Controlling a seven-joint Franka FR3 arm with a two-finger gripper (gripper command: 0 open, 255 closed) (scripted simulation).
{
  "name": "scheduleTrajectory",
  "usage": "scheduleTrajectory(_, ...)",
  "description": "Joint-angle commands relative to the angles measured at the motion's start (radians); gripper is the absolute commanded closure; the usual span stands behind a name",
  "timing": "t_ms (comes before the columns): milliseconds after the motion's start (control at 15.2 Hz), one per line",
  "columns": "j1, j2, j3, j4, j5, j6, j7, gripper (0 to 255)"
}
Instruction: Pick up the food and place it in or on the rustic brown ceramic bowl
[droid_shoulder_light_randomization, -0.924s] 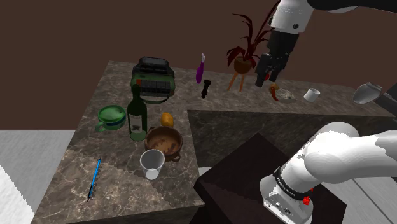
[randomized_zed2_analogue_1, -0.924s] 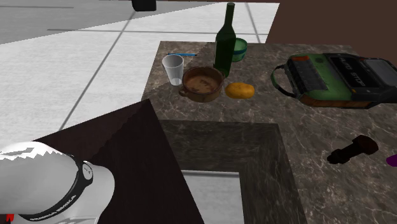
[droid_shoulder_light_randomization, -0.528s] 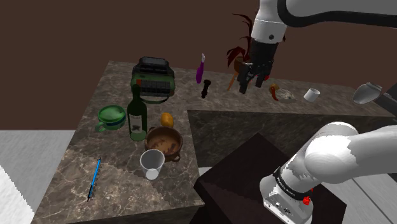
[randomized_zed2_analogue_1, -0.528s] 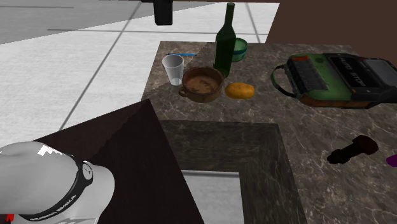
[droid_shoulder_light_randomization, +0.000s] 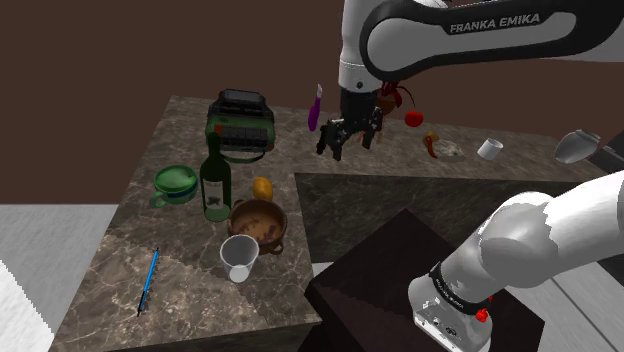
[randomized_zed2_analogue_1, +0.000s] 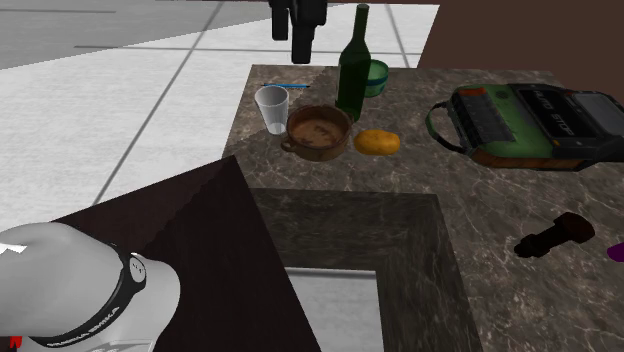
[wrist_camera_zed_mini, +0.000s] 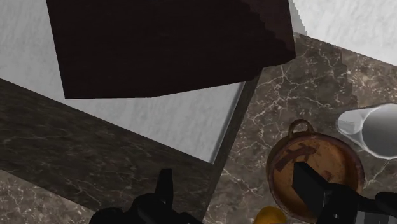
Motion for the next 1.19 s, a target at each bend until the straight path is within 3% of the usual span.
scheduleTrajectory(0, -0.003, 0.088, 0.041, 0.030, -0.022, 0.045, 0.071, 0)
scheduleTrajectory(528, -0.003, 0.450, 0.127, 0.206, -0.195, 0.136, 0.339, 0)
scheduleTrajectory(1122, 0.094, 0.871, 0.084, 0.522, -0.404, 0.102, 0.578, 0)
